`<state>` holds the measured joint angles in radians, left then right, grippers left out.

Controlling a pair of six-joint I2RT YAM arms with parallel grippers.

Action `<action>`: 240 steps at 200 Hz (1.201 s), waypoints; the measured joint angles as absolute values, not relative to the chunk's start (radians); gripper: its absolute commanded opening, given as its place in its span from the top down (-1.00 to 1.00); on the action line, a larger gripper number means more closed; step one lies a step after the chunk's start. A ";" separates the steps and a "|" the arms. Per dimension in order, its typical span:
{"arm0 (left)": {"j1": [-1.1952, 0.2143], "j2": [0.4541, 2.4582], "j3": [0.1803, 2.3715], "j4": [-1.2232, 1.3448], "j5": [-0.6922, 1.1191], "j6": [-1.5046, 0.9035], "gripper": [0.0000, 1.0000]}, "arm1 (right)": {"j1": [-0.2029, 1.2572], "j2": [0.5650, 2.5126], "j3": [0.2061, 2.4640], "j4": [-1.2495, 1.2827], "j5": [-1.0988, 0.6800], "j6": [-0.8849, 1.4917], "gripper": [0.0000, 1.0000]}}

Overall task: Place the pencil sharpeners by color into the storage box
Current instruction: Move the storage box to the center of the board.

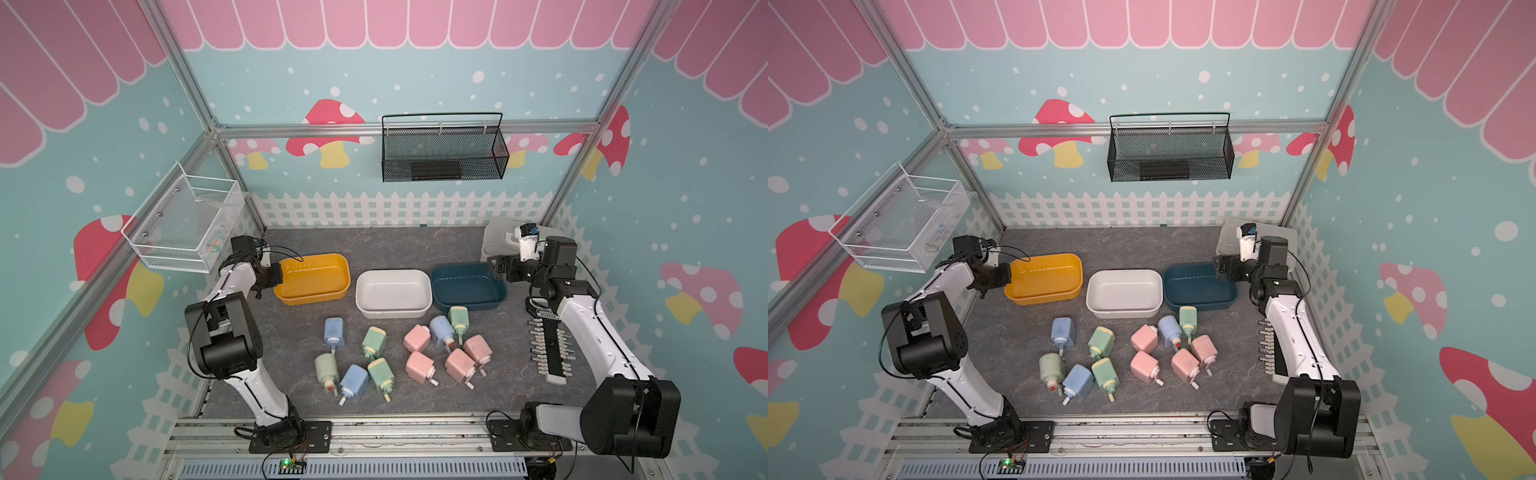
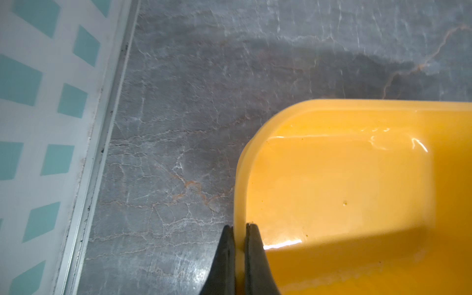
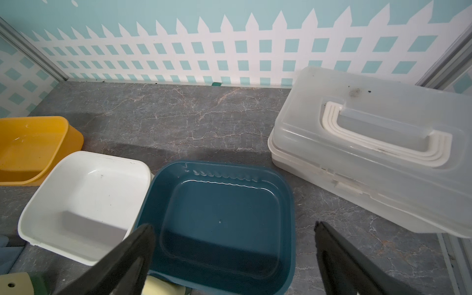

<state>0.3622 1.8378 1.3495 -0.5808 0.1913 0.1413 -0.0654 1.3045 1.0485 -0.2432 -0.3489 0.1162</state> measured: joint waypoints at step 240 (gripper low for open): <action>0.364 1.785 1.324 -0.723 0.299 0.259 -0.13 | -0.065 1.315 1.082 -0.291 -0.341 0.058 -0.97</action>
